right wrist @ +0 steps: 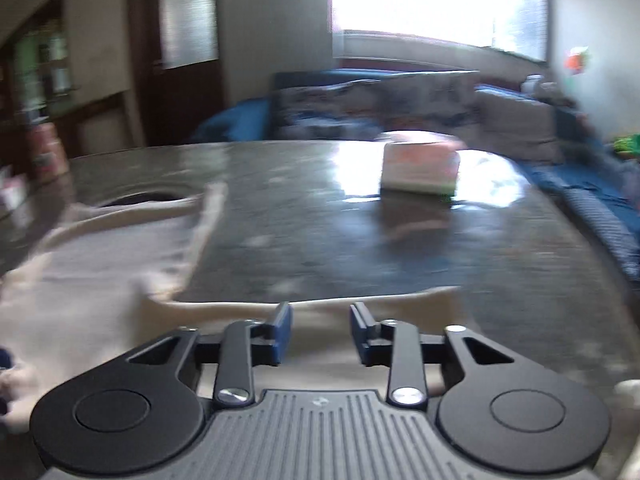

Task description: Fold clothes

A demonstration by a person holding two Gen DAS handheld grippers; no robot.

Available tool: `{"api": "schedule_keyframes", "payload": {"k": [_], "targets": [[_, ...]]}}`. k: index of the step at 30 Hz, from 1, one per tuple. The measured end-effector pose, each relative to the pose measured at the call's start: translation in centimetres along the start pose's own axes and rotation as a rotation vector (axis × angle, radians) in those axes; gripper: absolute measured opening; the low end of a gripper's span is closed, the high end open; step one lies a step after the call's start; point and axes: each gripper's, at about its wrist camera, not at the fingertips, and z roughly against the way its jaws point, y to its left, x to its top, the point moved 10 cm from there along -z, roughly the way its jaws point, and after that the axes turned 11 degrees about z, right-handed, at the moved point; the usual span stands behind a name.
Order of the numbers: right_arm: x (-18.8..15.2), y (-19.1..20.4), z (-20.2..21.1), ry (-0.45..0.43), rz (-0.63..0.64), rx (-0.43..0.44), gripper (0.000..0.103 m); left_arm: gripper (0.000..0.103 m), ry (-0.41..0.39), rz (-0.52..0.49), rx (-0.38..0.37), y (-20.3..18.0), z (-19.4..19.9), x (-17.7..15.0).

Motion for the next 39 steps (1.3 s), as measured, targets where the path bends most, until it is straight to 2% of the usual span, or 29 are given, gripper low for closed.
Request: {"api": "schedule_keyframes", "payload": {"k": [3, 6, 14, 19, 25, 27, 29, 30, 32, 39], "targets": [[-0.3, 2.4, -1.2, 0.019, 0.037, 0.034, 0.043, 0.046, 0.001, 0.012, 0.016, 0.8, 0.6, -0.4], [-1.3, 3.1, -1.2, 0.043, 0.06, 0.032, 0.048, 0.046, 0.002, 0.025, 0.033, 1.6, 1.2, -0.9], [-3.4, 0.5, 1.5, 0.055, 0.007, -0.006, 0.052, 0.047, 0.001, 0.018, 0.058, 2.6, 2.4, -0.9], [-4.6, -4.2, 3.1, 0.051, -0.104, -0.126, 0.052, 0.048, -0.037, 0.006, 0.049, 2.0, 2.8, 0.7], [-5.2, -8.5, 3.0, 0.06, -0.203, -0.247, 0.051, 0.048, -0.061, 0.002, 0.052, 0.4, 0.2, 3.1], [-5.3, -9.2, 2.4, 0.07, -0.229, -0.25, 0.047, 0.048, -0.066, 0.002, 0.061, -0.1, -0.9, 3.9], [-5.7, -9.5, 1.6, 0.089, -0.248, -0.25, 0.032, 0.048, -0.074, -0.005, 0.08, -0.5, -2.0, 4.7], [-5.7, -9.4, 1.4, 0.084, -0.25, -0.254, 0.03, 0.048, -0.077, -0.009, 0.089, -0.6, -2.5, 5.1], [-5.5, -9.3, 1.3, 0.073, -0.25, -0.248, 0.01, 0.047, -0.076, -0.006, 0.099, -0.7, -3.3, 5.6], [-4.0, -9.0, 1.9, 0.016, -0.256, -0.225, 0.007, 0.048, -0.024, -0.008, 0.081, -1.9, -5.7, 4.8]]}}
